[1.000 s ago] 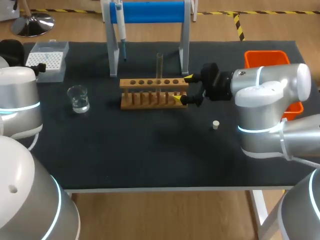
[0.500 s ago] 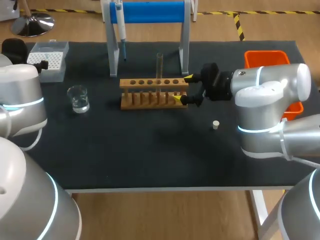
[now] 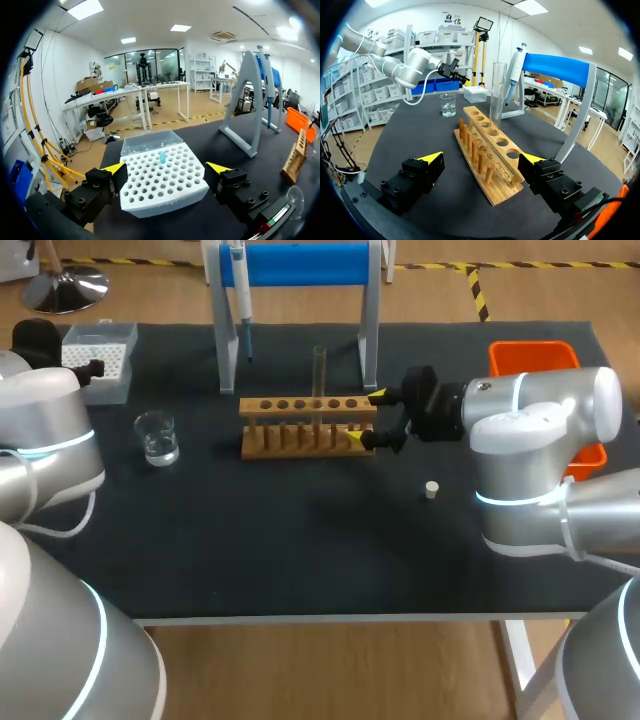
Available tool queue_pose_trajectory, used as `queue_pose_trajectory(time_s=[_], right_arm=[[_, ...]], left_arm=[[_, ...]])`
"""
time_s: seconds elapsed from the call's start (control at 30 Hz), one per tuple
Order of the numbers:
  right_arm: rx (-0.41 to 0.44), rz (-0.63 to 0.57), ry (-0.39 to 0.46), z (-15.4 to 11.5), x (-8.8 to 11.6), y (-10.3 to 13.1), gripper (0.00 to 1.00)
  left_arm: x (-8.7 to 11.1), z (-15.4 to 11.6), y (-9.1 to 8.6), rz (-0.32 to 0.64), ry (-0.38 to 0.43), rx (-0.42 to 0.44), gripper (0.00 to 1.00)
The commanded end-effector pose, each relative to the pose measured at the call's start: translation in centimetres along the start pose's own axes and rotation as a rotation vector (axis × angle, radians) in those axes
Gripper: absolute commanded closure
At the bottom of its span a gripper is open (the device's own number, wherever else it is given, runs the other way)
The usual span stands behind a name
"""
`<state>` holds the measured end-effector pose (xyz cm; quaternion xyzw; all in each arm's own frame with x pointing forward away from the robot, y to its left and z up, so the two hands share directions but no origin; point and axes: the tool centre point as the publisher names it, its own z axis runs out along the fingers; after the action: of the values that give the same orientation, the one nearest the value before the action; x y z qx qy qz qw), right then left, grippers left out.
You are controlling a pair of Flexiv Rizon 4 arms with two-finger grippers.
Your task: Invert the test tube, pick up the pipette, mount the tip to pipette, aspirate from beaker and dispense into the tube, eject the tip, return the pipette, and cap with the stopper.
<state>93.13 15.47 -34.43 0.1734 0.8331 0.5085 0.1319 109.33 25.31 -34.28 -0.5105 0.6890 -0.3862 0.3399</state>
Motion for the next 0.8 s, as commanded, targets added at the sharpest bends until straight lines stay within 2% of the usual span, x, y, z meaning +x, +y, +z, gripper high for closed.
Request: queue_pose_trajectory(time_s=[0.03,0.8], right_arm=[[0.0,0.0,0.002,-0.1,0.0,0.0,0.0],[0.0,0.0,0.002,-0.1,0.0,0.0,0.0]], left_arm=[[-0.1,1.2,0.2,0.002,-0.006,0.018,0.0],[-0.4,3.6,-0.5,-0.03,0.018,-0.008,0.0]])
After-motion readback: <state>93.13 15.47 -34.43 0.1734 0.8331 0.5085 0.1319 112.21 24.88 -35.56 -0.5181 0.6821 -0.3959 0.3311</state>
